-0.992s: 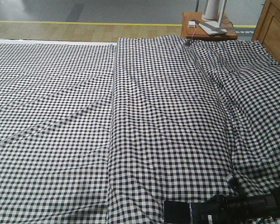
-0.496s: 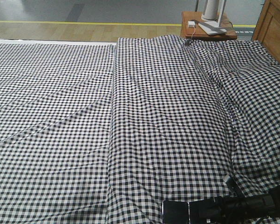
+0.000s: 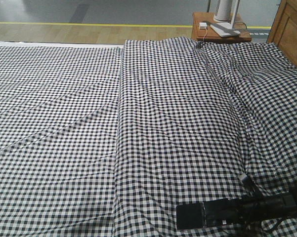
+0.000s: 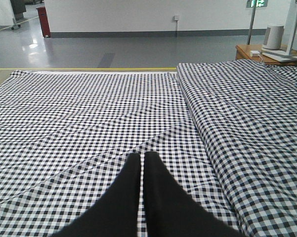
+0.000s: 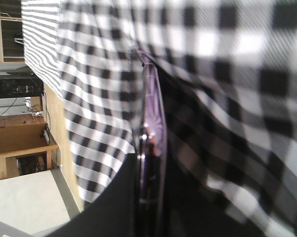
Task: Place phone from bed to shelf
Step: 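Lift the phone with the right gripper up off the sheet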
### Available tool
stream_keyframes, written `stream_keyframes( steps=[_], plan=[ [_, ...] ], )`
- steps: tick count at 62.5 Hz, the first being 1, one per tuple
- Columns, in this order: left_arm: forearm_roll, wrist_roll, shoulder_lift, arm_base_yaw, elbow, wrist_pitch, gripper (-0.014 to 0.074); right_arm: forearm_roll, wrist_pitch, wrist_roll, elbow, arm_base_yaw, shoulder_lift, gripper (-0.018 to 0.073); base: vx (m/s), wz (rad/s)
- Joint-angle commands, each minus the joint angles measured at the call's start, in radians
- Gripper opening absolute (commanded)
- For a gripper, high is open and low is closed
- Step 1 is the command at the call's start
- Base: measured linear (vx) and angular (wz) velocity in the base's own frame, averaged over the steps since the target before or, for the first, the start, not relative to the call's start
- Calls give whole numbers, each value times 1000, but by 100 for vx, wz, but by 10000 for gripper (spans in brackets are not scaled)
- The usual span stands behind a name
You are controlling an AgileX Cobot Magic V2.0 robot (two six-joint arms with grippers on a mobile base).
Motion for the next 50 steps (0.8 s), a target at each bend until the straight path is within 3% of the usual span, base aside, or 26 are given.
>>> stream_keyframes(
  steps=[1,13,50],
  plan=[
    [-6,-4,-7,2,2,-73,1,10,135,-18,1,0,-87,-6,0,0],
    [-6,-4,-7,2,2,-73,1,13,238,-17,1,0,-135,-6,0,0],
    [-6,-4,-7,2,2,-73,1,-40,238,145,4,3,-481,-5,0,0]
  ],
)
